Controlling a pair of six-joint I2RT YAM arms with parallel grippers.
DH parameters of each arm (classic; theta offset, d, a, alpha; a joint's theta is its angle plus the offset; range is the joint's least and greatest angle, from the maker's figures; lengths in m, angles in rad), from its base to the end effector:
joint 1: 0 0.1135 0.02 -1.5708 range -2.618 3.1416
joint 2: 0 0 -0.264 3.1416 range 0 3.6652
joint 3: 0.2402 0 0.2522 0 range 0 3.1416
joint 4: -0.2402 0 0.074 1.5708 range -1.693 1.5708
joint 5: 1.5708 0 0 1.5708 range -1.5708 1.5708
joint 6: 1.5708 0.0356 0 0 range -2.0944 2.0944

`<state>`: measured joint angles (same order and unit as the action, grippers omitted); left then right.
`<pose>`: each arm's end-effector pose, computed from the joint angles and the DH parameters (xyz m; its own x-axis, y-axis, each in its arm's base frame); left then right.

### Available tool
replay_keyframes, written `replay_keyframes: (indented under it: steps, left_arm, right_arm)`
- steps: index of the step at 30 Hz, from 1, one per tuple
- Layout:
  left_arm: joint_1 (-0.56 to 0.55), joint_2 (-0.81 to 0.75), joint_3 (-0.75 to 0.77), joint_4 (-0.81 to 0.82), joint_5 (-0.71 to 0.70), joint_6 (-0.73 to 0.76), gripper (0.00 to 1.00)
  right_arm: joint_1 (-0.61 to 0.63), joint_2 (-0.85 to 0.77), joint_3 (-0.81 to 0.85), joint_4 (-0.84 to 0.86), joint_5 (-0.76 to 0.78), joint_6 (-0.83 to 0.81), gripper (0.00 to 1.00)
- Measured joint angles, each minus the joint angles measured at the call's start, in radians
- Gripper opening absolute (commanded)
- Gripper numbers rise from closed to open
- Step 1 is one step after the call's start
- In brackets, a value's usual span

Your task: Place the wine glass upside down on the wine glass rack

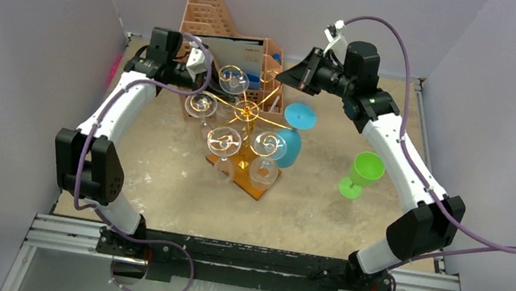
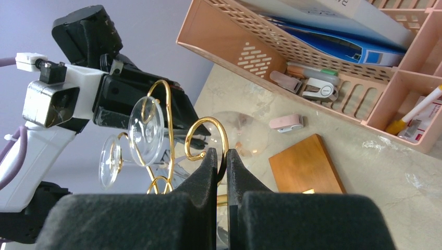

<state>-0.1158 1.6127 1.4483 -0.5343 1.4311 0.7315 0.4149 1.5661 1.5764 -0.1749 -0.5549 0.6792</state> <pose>0.3366 -0.0746 0.3456 0.0384 0.0892 -0.9953 0.9992 -0.0119 0.0375 0.3273 0.1647 0.4229 -0.6307 0.3056 -0.7133 -0.5425 0.4837 0.6869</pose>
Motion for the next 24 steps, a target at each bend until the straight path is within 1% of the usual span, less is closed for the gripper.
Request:
replay_keyframes:
  steps: [2, 9, 19, 24]
  left_arm:
    - [0.001, -0.018, -0.023, 0.088, -0.031, -0.064, 0.00]
    - [0.006, -0.053, -0.080, 0.290, -0.125, -0.208, 0.00]
    - [0.006, -0.093, -0.145, 0.422, -0.196, -0.278, 0.00]
    - [0.015, -0.125, -0.193, 0.502, -0.228, -0.314, 0.00]
  right_arm:
    - [0.000, 0.000, 0.000, 0.000, -0.005, -0.001, 0.00]
    - [0.003, 0.000, 0.000, 0.004, -0.010, -0.001, 0.00]
    - [0.004, 0.000, -0.001, 0.005, -0.005, -0.001, 0.00]
    - [0.011, 0.000, -0.001, 0.008, -0.006, 0.000, 0.08]
